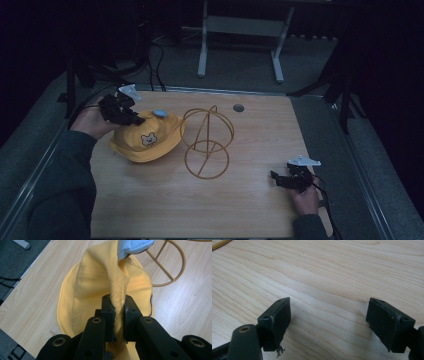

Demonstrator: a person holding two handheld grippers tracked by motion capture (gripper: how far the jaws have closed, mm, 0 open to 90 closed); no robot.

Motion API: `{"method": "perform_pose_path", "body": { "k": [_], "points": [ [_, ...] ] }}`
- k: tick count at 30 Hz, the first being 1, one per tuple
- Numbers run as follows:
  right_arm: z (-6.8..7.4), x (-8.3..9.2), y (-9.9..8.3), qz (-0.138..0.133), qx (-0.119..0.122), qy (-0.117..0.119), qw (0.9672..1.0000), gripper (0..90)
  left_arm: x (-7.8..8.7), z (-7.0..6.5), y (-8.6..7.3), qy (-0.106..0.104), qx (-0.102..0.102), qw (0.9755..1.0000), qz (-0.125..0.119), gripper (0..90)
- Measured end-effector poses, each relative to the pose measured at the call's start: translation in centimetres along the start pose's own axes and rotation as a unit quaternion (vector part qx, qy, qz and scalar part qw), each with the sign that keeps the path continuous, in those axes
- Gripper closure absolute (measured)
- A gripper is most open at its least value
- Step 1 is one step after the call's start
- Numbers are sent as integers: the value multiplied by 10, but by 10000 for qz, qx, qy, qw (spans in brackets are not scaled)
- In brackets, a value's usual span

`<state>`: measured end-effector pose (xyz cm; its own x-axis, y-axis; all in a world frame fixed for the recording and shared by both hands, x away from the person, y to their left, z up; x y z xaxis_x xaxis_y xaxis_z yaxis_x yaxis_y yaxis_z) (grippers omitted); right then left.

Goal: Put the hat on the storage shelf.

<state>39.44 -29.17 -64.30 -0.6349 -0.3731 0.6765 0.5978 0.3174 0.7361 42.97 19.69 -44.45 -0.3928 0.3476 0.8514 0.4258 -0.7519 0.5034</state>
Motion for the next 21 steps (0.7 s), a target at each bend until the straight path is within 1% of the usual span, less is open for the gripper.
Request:
{"method": "perform_pose_path", "body": {
  "k": [5, 9, 14, 18, 21],
  "points": [
    [0, 0, 0, -4, -4, 1, 10000, 200, 7, 2, 0, -2, 38, 10000, -67, 819],
    [0, 0, 0, -6, -7, 3, 10000, 199, 15, 4, 3, 6, 74, 9998, -176, 819],
    [0, 0, 0, -5, -8, 3, 10000, 200, 25, 7, 5, 27, 61, 9997, -237, 820],
    [0, 0, 0, -5, -5, 1, 10000, 200, 30, 8, 8, 30, 94, 9994, -340, 820],
    [0, 0, 0, -5, -7, 3, 10000, 200, 33, 8, 9, 33, 77, 9993, -360, 819]
  ]
}}
Point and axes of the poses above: each handheld gripper's, and its own axes: x roughly backward along the jaws, y roughly out of its top, z roughly to its left, the point moved 10 cm from there along -x, roughly forward along the jaws, and after that the axes turned 2 degrees about y, right-handed, at the moved point
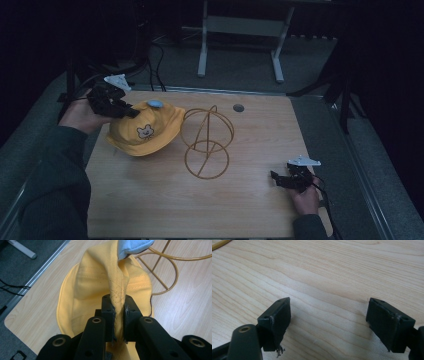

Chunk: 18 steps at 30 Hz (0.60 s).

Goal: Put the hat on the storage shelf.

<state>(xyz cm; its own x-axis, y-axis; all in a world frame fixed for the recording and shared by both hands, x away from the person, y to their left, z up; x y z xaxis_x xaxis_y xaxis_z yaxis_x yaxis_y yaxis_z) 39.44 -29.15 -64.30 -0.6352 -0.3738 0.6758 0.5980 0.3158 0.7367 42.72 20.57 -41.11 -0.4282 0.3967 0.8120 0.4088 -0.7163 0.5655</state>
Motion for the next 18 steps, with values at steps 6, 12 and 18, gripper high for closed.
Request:
{"method": "perform_pose_path", "body": {
  "k": [6, 12, 18],
  "points": [
    [0, 0, 0, 0, 0, 0, 10000, 200, 5, 0, 5, -1, -18, 10000, -67, 820],
    [0, 0, 0, 5, -10, 0, 10000, 199, 9, 1, 11, 12, -17, 9998, -180, 820],
    [0, 0, 0, 5, -12, 1, 10000, 199, 13, 3, 17, 25, 1, 9994, -359, 820]
  ]
}}
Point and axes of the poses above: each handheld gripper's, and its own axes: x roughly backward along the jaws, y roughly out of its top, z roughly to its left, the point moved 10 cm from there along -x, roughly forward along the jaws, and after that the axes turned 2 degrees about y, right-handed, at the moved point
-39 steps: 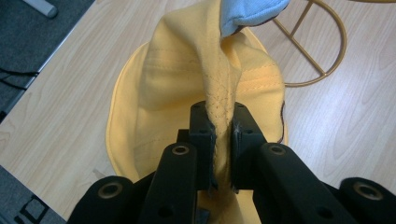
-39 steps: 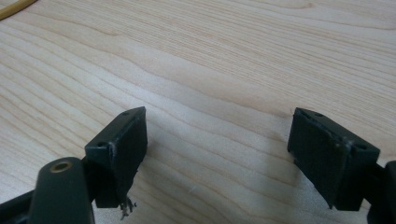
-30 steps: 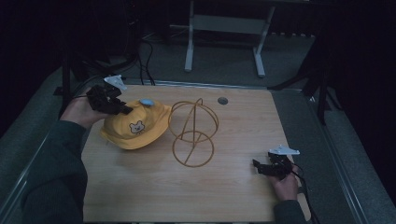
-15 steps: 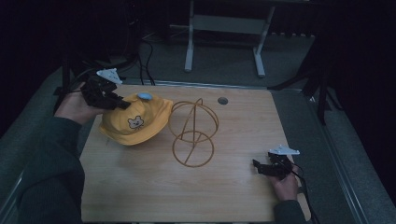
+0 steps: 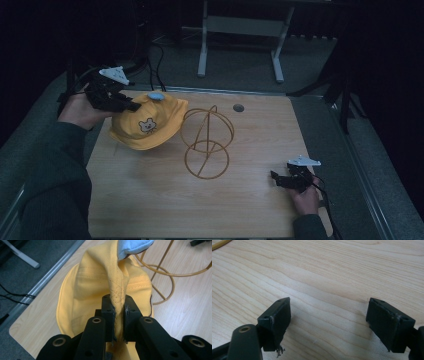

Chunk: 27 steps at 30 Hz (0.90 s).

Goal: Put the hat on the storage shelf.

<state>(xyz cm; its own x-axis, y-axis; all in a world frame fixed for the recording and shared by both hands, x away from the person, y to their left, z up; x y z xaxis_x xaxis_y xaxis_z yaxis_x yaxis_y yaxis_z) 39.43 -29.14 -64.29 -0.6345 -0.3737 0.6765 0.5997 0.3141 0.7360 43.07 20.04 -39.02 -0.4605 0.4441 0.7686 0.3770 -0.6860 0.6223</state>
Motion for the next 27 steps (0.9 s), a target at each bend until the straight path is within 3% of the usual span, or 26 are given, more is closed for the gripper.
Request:
{"method": "perform_pose_path", "body": {
  "k": [15, 27],
  "points": [
    [0, 0, 0, -3, 5, 3, 10000, 200, 12, 0, 9, 10, -87, 10000, -2, 820],
    [0, 0, 0, 8, 10, 1, 10000, 200, 26, -2, 14, -24, -150, 9998, -154, 820]
  ]
}}
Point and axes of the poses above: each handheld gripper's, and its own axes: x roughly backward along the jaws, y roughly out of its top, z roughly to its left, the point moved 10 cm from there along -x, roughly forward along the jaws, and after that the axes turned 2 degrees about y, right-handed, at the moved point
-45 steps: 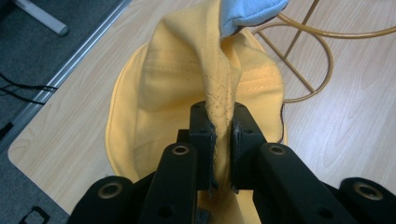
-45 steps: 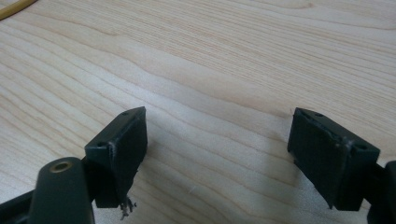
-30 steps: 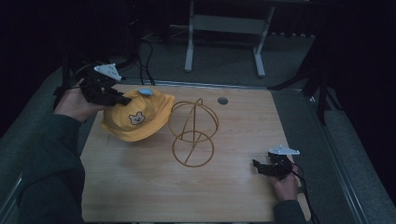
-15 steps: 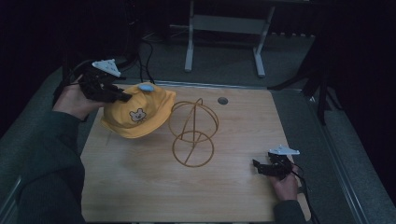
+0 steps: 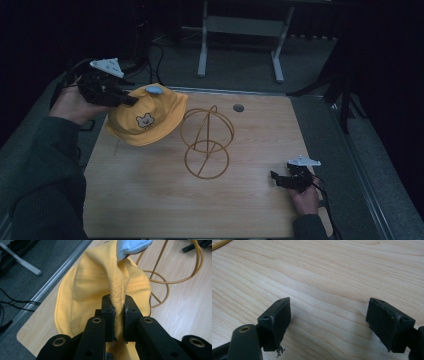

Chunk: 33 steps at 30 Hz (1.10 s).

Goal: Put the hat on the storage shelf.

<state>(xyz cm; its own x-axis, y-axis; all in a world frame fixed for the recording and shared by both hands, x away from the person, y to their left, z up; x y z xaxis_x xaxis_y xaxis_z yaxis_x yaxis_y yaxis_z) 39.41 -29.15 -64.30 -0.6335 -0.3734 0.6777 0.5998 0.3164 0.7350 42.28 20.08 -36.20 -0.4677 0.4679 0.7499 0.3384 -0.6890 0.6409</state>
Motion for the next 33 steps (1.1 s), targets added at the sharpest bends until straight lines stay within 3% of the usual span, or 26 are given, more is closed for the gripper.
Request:
{"method": "perform_pose_path", "body": {
  "k": [33],
  "points": [
    [0, 0, 0, -2, -6, 4, 10000, 199, 22, -16, 18, -249, -267, 9988, -312, 820]
  ]
}}
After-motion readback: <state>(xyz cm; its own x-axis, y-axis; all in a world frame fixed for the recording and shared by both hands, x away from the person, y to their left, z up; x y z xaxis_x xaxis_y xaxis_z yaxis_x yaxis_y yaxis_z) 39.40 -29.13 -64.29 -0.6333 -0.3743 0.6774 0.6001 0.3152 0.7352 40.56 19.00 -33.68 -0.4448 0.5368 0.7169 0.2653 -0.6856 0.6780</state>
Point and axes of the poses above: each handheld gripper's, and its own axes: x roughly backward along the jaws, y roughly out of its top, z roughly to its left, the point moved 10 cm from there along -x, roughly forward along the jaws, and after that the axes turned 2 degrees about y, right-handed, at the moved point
